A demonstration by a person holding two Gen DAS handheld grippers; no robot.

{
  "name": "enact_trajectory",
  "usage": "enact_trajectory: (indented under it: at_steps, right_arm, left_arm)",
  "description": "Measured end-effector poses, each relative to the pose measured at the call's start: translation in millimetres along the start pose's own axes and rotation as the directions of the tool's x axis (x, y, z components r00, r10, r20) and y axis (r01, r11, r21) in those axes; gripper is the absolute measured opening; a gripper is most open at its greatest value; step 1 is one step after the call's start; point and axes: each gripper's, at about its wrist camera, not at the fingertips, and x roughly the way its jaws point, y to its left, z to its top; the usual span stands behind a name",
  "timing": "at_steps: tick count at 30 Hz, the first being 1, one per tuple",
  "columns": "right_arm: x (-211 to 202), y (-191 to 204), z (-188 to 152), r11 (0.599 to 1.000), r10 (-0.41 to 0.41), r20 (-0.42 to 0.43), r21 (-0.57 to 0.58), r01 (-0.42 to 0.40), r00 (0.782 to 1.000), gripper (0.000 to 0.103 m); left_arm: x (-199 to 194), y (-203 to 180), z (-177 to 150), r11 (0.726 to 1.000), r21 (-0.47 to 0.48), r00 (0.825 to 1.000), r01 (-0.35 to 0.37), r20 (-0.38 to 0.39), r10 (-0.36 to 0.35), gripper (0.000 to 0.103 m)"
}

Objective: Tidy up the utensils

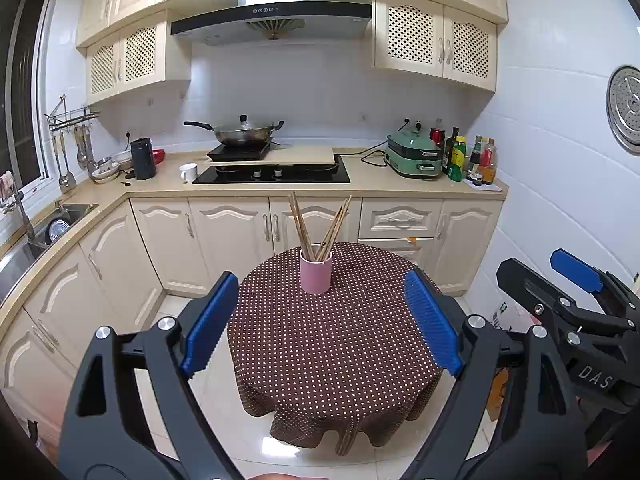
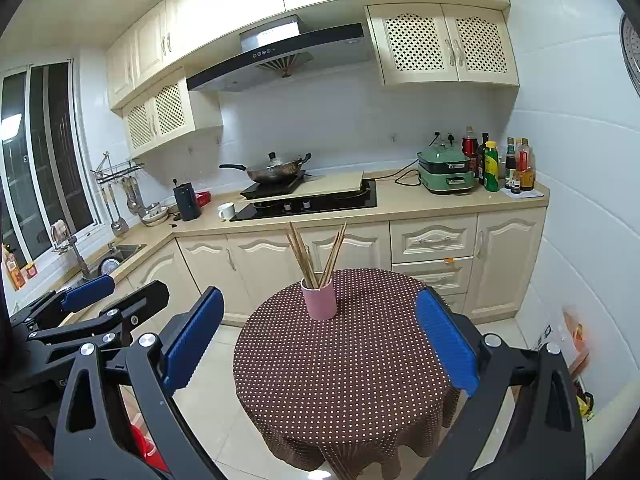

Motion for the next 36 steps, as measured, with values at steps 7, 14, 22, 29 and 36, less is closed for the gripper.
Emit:
enact_trajectory:
  at_steps: [7,14,22,29,36]
  right_arm:
    - [3.6,1.0,-2.0,1.0,0.002,-0.021,0.003,-0.002,1.0,0.093]
    - [7.3,1.7,-1.1,1.0,0.004,-0.027,-0.007,-0.004,1.0,0.093]
    - [7.4,1.9,-1.5,1.0,0.005,-0.036,-0.012,-0.005,0.999,0.093]
    - [7.3,-1.7,-3.0,1.0,0.005,-0.038,0.001,-0.005,0.999,0.093]
    - [6.1,-4.4,-5.7,1.0,0.012,-0.048,0.005,-0.012,0.999,0.093]
  left_arm:
    - [1.4,0.8,-3.3,1.0,-0.006,1.0,0.001,-0.006,-0.001,0.084]
    - [3.5,3.0,-5.8,1.0,-0.004,1.0,0.005,-0.005,-0.005,0.084]
    - [6.4,1.1,-7.2,1.0,-0.004,1.0,0.014,-0.009,-0.014,0.084]
    - [8.0,-3.4,-6.7,1.0,0.002,1.0,0.016,-0.006,-0.016,0.084]
    - [5.7,-7.8,-9.4,1.0,0.0,1.0,0.011,-0.001,-0.011,0.084]
